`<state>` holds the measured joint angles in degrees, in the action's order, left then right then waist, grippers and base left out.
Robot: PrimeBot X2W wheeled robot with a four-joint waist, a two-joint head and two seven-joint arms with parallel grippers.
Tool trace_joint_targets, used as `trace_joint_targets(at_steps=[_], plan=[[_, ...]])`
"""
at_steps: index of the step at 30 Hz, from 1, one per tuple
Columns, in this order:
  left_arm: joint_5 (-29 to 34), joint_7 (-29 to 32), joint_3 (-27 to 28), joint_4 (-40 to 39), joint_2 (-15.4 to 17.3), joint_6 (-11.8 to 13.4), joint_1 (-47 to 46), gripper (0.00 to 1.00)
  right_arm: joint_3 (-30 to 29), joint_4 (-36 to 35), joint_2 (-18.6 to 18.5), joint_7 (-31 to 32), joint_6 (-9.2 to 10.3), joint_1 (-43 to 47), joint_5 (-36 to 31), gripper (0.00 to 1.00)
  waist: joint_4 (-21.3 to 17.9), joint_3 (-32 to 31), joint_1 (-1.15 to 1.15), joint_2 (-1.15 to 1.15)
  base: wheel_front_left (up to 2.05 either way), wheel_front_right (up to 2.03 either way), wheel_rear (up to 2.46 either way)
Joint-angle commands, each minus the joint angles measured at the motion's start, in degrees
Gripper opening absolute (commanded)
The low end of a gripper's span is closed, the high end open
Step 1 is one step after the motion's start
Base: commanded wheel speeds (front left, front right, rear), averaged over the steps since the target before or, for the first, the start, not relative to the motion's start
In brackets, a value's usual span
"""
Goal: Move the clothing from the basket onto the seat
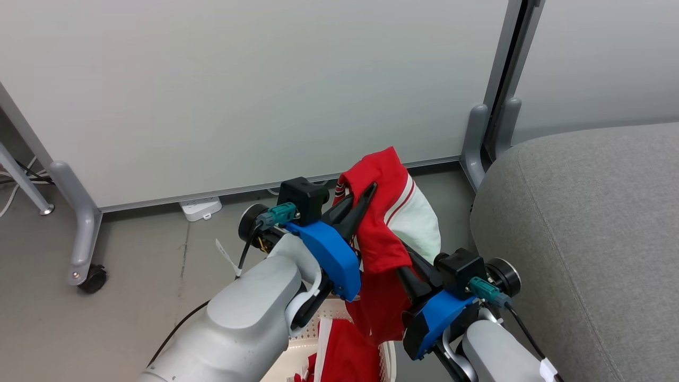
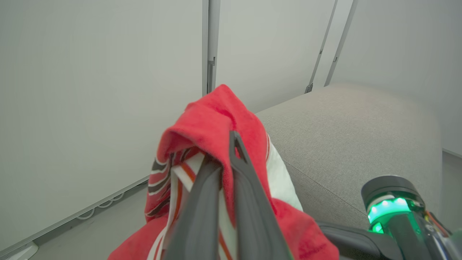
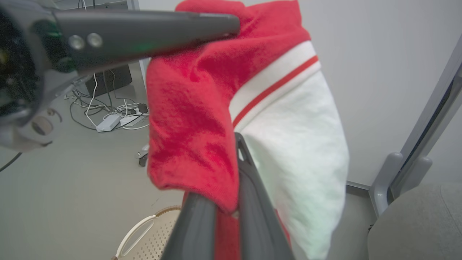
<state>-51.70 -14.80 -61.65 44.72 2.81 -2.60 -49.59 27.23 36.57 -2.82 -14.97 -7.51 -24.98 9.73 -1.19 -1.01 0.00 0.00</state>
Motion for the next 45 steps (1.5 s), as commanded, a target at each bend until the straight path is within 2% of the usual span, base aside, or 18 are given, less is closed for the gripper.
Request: trace_joint_targets(at_steps=[1,2,3,4,8,16,21,25,29,35,45], plan=[[0.01,-0.44,-0.12,0.16,0.15,0.03,-0.78,0.0,0.01,-0.05,-0.12,-0.3,0.04,-0.09,0.41,0.0,-0.07,0.02,0.0,0.0,0.0,0.0,0.0],[0.12,-0.46,-0.09,0.23,0.15,0.05,-0.74,0.18,-0.01,-0.09,-0.12,-0.3,0.04,-0.12,0.38,0.0,-0.12,0.04,0.0,0.0,0.0,0.0,0.0],[0.44,-0.5,0.0,0.22,0.15,0.21,-0.77,0.65,-0.03,-0.15,-0.12,-0.31,0.04,-0.15,0.34,0.0,-0.17,0.07,0.0,0.0,0.0,0.0,0.0],[0.63,-0.5,0.21,0.19,0.15,0.36,-0.67,1.0,-0.09,-0.22,-0.12,-0.31,0.04,-0.2,0.29,0.0,-0.21,0.11,0.0,0.0,0.0,0.0,0.0],[3.34,-0.43,2.77,-1.94,0.79,0.94,1.56,1.0,-0.88,-0.64,-0.12,-0.31,0.04,-0.3,-0.22,0.0,-0.12,0.26,0.0,0.0,0.0,0.0,0.0],[12.58,-0.41,11.66,-11.34,4.84,1.83,12.86,1.0,-3.78,-2.13,-0.11,-0.31,0.04,0.75,-1.67,0.0,0.34,0.65,0.0,0.0,0.0,0.0,0.0],[19.69,-0.42,19.0,-18.21,7.34,2.42,21.36,1.0,-4.87,-3.42,-0.11,-0.31,0.04,1.45,-2.24,0.0,0.22,1.0,0.0,0.0,0.0,0.0,0.0],[24.83,-0.42,25.67,-22.75,7.92,2.18,28.23,1.0,-5.38,-4.25,-0.11,-0.31,0.04,1.94,-2.59,0.0,-0.03,1.25,0.0,0.0,0.0,0.0,0.0],[28.6,-0.42,32.58,-26.91,6.93,0.5,34.2,1.0,-6.14,-4.41,-0.1,-0.31,0.04,2.44,-2.96,0.0,-0.21,1.43,0.0,0.0,0.0,0.0,0.0],[33.31,-0.42,39.93,-29.63,5.12,-2.06,39.5,1.0,-6.89,-4.65,-0.11,-0.31,0.04,2.97,-3.36,0.0,-0.4,1.52,0.0,0.0,0.0,0.0,0.0],[37.99,-0.42,46.03,-31.13,2.98,-4.49,43.07,1.0,-7.7,-4.68,-0.11,-0.31,0.04,3.4,-3.79,0.0,-0.77,1.87,0.0,0.0,0.0,0.0,0.0]])
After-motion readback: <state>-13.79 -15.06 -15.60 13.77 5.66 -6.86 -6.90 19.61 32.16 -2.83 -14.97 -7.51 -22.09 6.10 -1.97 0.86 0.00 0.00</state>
